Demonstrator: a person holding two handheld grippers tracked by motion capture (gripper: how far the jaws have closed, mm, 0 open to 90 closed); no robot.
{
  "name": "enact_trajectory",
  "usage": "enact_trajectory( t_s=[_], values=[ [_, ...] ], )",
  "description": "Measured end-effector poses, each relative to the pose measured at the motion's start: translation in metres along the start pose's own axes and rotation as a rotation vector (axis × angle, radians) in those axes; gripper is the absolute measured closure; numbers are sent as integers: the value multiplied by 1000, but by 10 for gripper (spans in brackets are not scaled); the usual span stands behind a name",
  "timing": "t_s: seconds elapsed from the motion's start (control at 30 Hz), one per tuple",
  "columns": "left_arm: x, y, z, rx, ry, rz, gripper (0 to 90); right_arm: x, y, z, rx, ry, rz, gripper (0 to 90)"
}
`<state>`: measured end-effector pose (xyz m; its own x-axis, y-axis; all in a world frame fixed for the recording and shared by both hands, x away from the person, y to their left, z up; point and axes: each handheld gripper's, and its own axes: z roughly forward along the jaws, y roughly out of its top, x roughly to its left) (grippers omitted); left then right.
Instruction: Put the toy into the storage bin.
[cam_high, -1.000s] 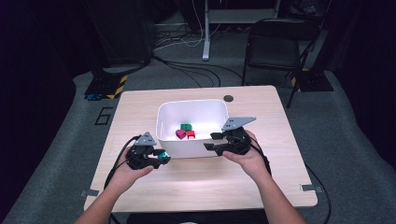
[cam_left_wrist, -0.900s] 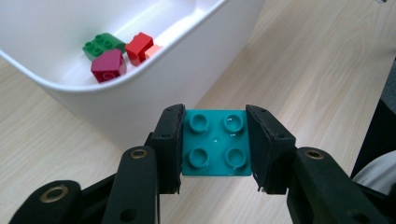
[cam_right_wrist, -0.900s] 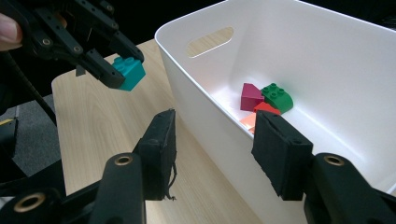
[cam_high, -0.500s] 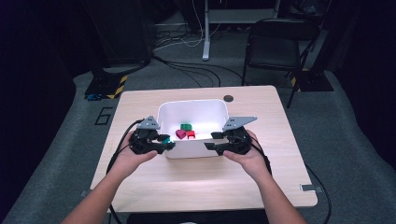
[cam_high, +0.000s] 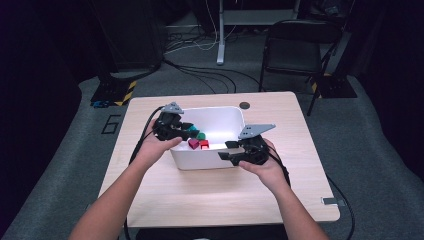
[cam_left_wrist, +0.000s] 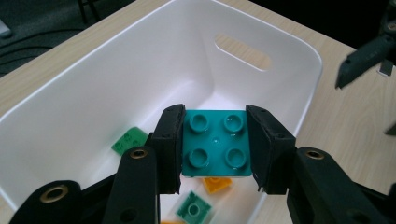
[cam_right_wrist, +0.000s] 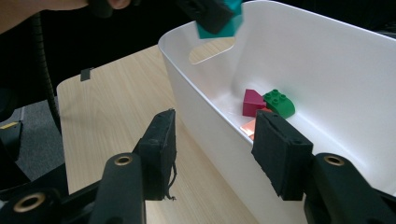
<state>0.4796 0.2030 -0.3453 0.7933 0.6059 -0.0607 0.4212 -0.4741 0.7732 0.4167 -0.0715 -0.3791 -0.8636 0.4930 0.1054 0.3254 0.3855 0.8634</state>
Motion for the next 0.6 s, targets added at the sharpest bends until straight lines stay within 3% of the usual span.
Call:
enact_trajectory(
  t_s=[0.4, 0.6],
  values=[
    [15, 26, 40, 24, 2, 25, 588, 1, 0, -1, 0, 0, 3, 486],
    [18, 29, 62, 38, -4, 13, 587, 0, -2, -2, -5, -4, 7, 485]
  ],
)
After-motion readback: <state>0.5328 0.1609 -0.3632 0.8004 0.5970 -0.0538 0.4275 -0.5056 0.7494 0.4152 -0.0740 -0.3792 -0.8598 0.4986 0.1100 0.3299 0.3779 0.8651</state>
